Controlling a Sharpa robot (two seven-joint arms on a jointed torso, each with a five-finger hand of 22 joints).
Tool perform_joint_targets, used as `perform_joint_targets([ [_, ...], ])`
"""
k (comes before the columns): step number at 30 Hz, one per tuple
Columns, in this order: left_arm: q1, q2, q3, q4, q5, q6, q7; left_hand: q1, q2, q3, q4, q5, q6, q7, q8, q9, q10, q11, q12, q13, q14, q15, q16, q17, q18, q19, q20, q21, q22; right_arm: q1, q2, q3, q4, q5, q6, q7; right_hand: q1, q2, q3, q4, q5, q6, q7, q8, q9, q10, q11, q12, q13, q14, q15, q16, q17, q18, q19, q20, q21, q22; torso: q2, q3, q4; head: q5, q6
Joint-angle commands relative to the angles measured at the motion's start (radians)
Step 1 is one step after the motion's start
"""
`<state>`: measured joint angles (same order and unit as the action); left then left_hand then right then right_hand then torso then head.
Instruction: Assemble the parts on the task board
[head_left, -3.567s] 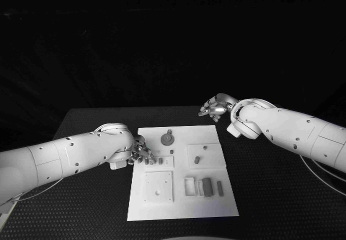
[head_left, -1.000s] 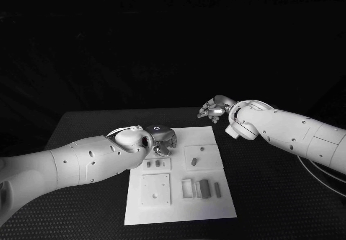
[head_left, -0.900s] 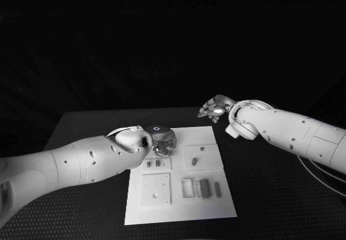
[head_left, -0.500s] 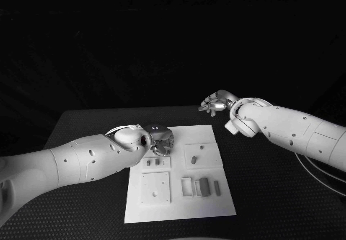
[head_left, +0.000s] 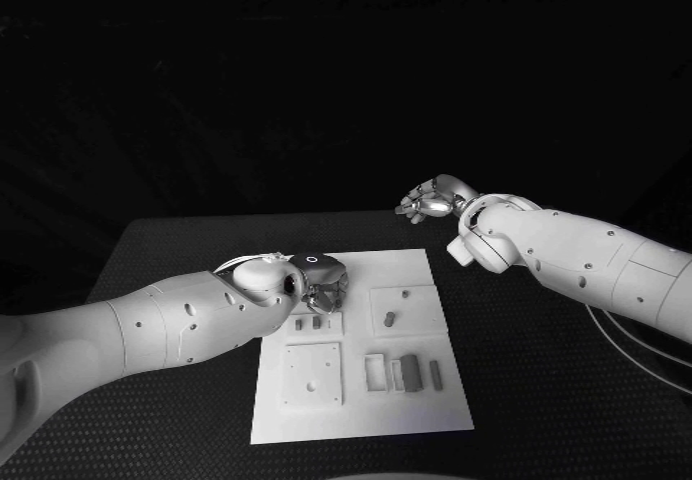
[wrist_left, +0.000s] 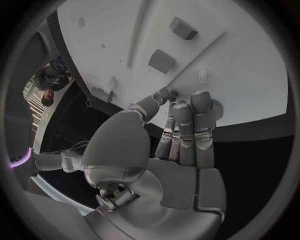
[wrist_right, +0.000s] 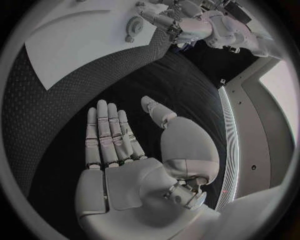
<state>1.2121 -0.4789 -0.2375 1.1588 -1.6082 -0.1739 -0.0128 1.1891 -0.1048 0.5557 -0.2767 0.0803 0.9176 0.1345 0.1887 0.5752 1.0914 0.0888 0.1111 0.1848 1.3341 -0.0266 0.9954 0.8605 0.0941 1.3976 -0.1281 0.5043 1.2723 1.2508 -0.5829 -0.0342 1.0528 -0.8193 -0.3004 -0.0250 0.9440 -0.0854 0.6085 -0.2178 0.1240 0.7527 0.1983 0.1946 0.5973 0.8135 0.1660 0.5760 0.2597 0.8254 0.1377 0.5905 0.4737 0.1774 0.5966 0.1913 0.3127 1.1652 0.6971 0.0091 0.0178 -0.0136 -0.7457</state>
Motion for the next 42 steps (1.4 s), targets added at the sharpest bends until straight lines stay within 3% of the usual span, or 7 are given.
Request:
perform_joint_targets([
  [1,-0.004,0.004,0.0,0.0,-0.011,-0.03,0.016,-0.003,0.011,0.007,0.002,0.006,0.006,0.0,0.005,-0.002,0.01,-0.002,-0.005,-0.001,-0.006,-0.002,0.006,-0.002,0.086,0.0,0.003,0.004,0.002,0.0,0.001,0.0,0.002,0.014,-0.003,0.021,0.006,0.004,-0.006,0.002,0.002,-0.007,0.029,0.004,-0.002,0.011,0.0,-0.007,-0.006,0.002,0.006,-0.007,0.0,-0.008,-0.006,0.0,-0.005,0.002,0.0,-0.0006,-0.0024,0.0,-0.003],
  [18,-0.007,0.004,0.0,-0.017,0.013,-0.069,0.012,-0.013,0.029,0.015,0.005,0.002,0.007,0.006,0.006,-0.009,0.019,0.0,-0.009,-0.002,-0.006,0.0,0.015,-0.008,0.085,0.002,0.003,0.005,0.009,0.0,0.002,0.0,0.003,0.014,0.008,0.011,0.007,0.004,-0.01,0.005,0.002,-0.007,0.029,0.007,-0.005,0.02,-0.001,-0.014,-0.02,0.012,0.005,-0.023,0.006,-0.007,-0.003,0.001,-0.009,0.009,-0.001,-0.0004,-0.0002,-0.007,-0.005],
  [26,-0.008,0.011,0.0,-0.028,0.017,-0.057,0.015,-0.017,0.038,0.019,0.005,-0.005,0.012,0.007,0.011,-0.012,0.028,0.0,-0.01,-0.001,-0.008,0.0,0.019,-0.012,0.086,0.001,0.003,0.005,0.012,0.0,0.002,0.0,0.003,0.013,0.015,0.008,0.009,0.004,-0.01,0.005,0.002,-0.007,0.029,0.007,-0.006,0.023,-0.001,-0.016,-0.025,0.014,0.005,-0.029,0.008,-0.006,-0.002,0.001,-0.011,0.011,-0.001,0.0,-0.0006,-0.007,-0.006],
  [42,-0.013,0.031,0.0,-0.034,0.02,-0.01,0.015,-0.024,0.033,0.016,-0.001,-0.013,0.021,0.009,0.017,-0.015,0.043,-0.001,-0.009,0.001,-0.011,0.0,0.025,-0.017,0.087,0.001,0.003,0.005,0.018,0.0,0.002,0.0,0.003,0.012,0.028,0.002,0.01,0.004,-0.013,0.005,0.002,-0.009,0.03,0.008,-0.009,0.025,0.0,-0.021,-0.034,0.013,0.007,-0.041,0.01,-0.007,-0.005,0.002,-0.018,0.014,-0.001,0.0002,-0.0012,-0.006,-0.008],
])
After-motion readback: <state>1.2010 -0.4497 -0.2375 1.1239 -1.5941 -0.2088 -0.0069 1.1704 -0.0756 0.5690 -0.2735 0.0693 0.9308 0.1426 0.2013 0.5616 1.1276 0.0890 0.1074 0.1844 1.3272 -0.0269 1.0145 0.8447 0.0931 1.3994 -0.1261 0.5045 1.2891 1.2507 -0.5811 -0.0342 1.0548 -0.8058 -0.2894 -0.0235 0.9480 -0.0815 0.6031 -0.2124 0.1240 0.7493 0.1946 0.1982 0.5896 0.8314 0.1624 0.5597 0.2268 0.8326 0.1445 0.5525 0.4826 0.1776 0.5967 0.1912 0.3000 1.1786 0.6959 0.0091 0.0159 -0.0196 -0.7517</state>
